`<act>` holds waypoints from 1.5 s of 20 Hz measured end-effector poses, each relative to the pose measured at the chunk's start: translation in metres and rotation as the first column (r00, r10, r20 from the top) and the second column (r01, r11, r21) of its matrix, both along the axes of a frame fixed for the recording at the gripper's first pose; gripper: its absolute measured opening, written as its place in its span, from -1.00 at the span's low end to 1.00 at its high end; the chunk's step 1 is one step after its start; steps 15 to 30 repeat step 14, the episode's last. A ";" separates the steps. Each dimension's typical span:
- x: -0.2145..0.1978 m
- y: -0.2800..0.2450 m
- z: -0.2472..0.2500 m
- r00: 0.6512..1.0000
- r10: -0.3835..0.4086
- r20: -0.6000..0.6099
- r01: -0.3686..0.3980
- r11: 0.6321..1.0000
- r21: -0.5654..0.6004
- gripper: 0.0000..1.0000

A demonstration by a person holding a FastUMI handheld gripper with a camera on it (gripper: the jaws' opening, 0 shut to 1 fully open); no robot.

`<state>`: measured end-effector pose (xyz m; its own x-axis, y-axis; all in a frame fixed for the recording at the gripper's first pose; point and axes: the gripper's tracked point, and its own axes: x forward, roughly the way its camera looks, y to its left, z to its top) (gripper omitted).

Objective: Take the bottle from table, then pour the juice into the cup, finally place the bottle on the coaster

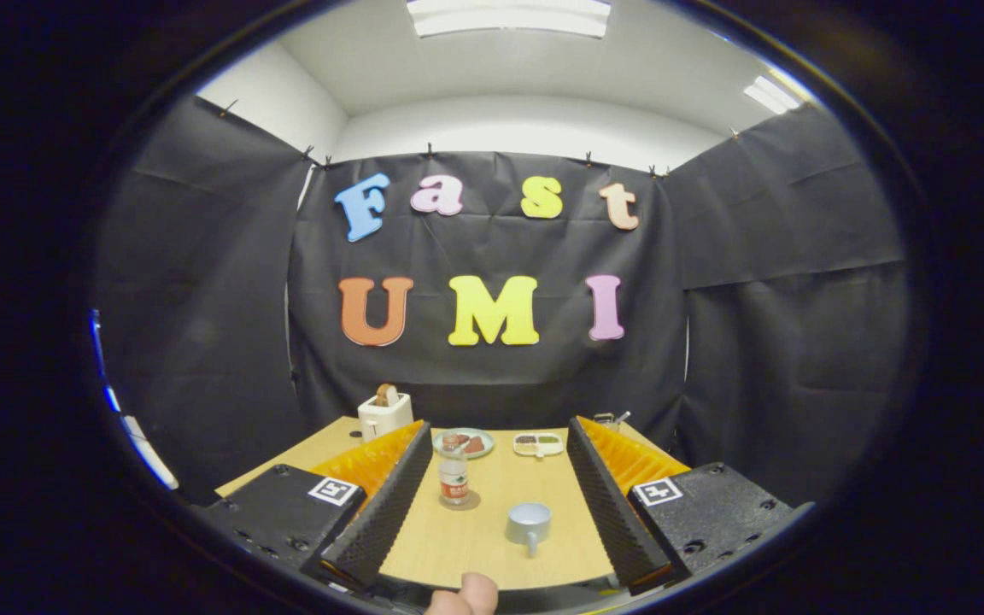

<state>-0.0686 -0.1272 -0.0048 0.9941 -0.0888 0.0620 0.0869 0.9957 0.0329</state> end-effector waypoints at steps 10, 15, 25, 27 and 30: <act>0.009 0.004 -0.018 0.998 0.058 -0.006 -0.058 0.998 0.015 1.00; 0.010 0.009 -0.021 0.997 0.075 0.002 -0.075 0.997 0.005 1.00; 0.010 0.009 -0.021 0.997 0.075 0.002 -0.075 0.997 0.005 1.00; 0.010 0.009 -0.021 0.997 0.075 0.002 -0.075 0.997 0.005 1.00; 0.010 0.009 -0.021 0.997 0.075 0.002 -0.075 0.997 0.005 1.00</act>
